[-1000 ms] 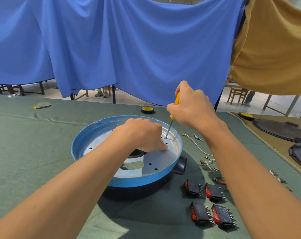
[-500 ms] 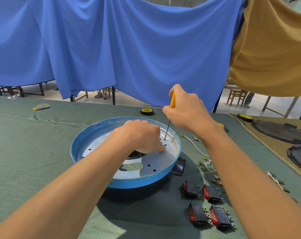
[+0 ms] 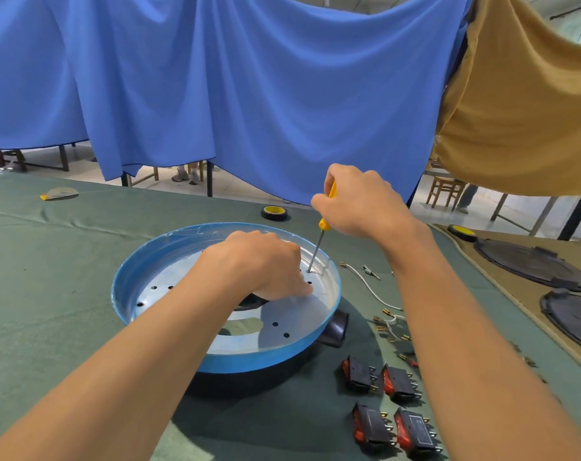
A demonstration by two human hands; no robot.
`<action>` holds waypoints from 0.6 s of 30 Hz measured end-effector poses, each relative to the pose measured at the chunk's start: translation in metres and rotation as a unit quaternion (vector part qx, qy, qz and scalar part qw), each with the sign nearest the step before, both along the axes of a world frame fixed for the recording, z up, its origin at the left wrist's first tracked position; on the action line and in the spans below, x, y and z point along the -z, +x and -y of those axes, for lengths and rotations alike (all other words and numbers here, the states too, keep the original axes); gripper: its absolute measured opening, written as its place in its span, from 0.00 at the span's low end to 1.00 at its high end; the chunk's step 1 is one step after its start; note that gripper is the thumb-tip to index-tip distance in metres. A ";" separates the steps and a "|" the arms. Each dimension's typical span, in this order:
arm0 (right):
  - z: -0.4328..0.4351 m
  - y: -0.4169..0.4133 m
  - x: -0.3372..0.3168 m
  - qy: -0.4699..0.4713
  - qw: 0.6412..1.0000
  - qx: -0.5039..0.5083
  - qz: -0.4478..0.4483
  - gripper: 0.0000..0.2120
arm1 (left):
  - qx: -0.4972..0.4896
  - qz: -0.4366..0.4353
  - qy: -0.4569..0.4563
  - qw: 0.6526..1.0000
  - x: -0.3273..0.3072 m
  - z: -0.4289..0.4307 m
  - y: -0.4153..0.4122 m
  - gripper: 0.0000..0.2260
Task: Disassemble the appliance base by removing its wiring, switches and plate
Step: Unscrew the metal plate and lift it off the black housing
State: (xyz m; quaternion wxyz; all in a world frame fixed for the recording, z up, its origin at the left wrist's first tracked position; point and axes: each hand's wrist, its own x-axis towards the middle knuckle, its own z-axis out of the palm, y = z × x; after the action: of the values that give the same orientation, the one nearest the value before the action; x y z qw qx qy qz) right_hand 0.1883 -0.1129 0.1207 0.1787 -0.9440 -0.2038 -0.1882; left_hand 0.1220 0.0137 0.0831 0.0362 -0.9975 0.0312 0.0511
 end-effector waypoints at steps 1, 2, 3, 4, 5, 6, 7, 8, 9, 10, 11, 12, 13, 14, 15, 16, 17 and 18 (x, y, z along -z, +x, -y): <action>-0.001 0.001 0.001 0.003 1.000 0.012 0.020 0.11 | -0.001 0.001 -0.001 1.000 0.000 0.000 0.000 0.24; -0.001 0.001 0.003 0.007 0.999 0.021 0.039 0.13 | -0.002 0.001 -0.002 1.000 0.000 0.000 -0.001 0.24; -0.002 0.001 0.004 0.012 0.998 0.025 0.053 0.12 | -0.002 0.001 -0.004 1.000 0.000 0.000 -0.002 0.24; -0.002 0.001 0.005 0.015 0.998 0.022 0.057 0.11 | -0.001 0.000 -0.005 1.000 0.000 0.000 -0.002 0.24; -0.003 0.001 0.005 0.014 0.998 0.016 0.053 0.08 | 0.000 -0.001 -0.007 1.000 0.000 0.000 -0.002 0.24; -0.003 0.001 0.005 0.011 0.999 0.009 0.045 0.07 | -0.002 -0.002 -0.009 1.000 -0.001 0.000 -0.002 0.24; -0.004 -0.001 0.005 0.009 0.999 -0.001 0.038 0.07 | -0.003 -0.003 -0.009 1.000 -0.001 -0.001 -0.002 0.24; -0.004 -0.002 0.004 0.008 0.999 -0.009 0.033 0.07 | -0.004 -0.004 -0.009 1.000 -0.002 -0.002 -0.002 0.24; -0.005 -0.003 0.004 0.005 0.999 -0.014 0.031 0.08 | -0.002 -0.005 -0.009 1.000 -0.003 -0.002 -0.002 0.24; -0.005 -0.004 0.003 0.000 0.999 -0.016 0.029 0.08 | 0.000 -0.005 -0.011 1.000 -0.003 -0.002 -0.002 0.24; -0.005 -0.005 0.002 -0.004 0.999 -0.018 0.026 0.08 | 0.003 -0.005 -0.012 1.000 -0.003 -0.002 -0.002 0.24; -0.005 -0.007 0.001 -0.003 1.000 -0.025 0.017 0.07 | 0.005 -0.005 -0.014 1.000 -0.002 -0.002 -0.002 0.23; -0.006 -0.007 0.001 0.001 0.999 -0.035 0.005 0.07 | 0.006 -0.004 -0.014 1.000 -0.002 -0.002 -0.003 0.23; -0.005 -0.008 0.000 0.006 0.999 -0.044 -0.008 0.07 | 0.005 -0.003 -0.013 1.000 -0.001 -0.002 -0.003 0.23; -0.005 -0.009 -0.001 0.010 0.999 -0.050 -0.018 0.08 | 0.004 -0.001 -0.011 1.000 -0.001 -0.002 -0.003 0.23; -0.004 -0.010 -0.001 0.011 0.998 -0.052 -0.024 0.09 | 0.003 0.001 -0.011 1.000 -0.001 -0.002 -0.003 0.23; -0.004 -0.011 -0.001 0.012 0.998 -0.050 -0.027 0.09 | 0.002 0.002 -0.011 1.000 -0.002 -0.002 -0.004 0.23; -0.003 -0.011 0.000 0.012 0.999 -0.046 -0.025 0.09 | 0.001 0.002 -0.012 1.000 -0.002 -0.001 -0.004 0.23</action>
State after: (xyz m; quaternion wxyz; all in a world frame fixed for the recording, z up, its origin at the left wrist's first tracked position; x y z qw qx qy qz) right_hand 0.1773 -0.1095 0.1206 0.2038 -0.9356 -0.2404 -0.1588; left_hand 0.1182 0.0151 0.0848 0.0249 -0.9980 0.0330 0.0488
